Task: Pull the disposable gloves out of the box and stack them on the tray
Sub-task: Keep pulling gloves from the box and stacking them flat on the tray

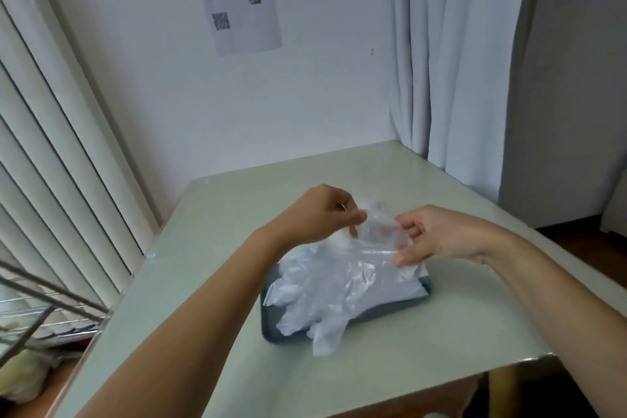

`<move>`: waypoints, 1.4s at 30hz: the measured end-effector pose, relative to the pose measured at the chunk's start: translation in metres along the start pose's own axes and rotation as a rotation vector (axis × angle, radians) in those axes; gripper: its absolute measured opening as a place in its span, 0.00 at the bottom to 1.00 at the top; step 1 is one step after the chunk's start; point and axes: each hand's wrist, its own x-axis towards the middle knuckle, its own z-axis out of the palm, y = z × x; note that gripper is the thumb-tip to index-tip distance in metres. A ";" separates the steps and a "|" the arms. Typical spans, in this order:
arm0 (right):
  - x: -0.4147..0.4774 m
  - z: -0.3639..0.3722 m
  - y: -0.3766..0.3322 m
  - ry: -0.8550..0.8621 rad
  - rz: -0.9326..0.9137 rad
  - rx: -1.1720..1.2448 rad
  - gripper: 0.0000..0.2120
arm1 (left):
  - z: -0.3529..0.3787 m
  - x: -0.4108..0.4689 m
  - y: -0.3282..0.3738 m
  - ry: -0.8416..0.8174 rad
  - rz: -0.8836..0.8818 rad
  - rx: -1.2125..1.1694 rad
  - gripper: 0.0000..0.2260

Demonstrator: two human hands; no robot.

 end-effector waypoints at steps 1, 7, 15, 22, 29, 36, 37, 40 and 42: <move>-0.006 0.005 0.005 0.002 -0.010 0.033 0.19 | 0.008 0.000 0.002 -0.018 0.005 -0.004 0.12; 0.005 0.029 0.028 0.372 -0.035 0.173 0.17 | 0.028 0.011 0.001 -0.103 0.001 0.002 0.11; 0.028 0.024 0.048 0.473 0.058 0.187 0.11 | 0.017 0.000 -0.057 -0.319 -0.280 -0.091 0.07; 0.049 0.029 0.054 0.416 0.100 0.250 0.10 | 0.024 -0.018 -0.094 -0.333 -0.484 -0.348 0.11; 0.061 0.023 0.062 0.450 0.123 0.048 0.12 | 0.010 -0.016 -0.103 -0.240 -0.460 -0.317 0.02; 0.064 0.036 0.072 0.537 0.010 -0.148 0.13 | 0.012 -0.006 -0.113 0.017 -0.376 -0.197 0.01; 0.062 0.040 0.073 0.568 -0.059 -0.141 0.13 | 0.016 -0.008 -0.115 0.055 -0.341 -0.193 0.02; 0.051 0.045 0.069 0.623 -0.257 -0.038 0.07 | 0.020 -0.017 -0.112 0.235 -0.231 -0.230 0.04; 0.047 0.042 0.060 0.603 -0.307 0.099 0.04 | 0.016 -0.021 -0.104 0.313 -0.199 -0.289 0.05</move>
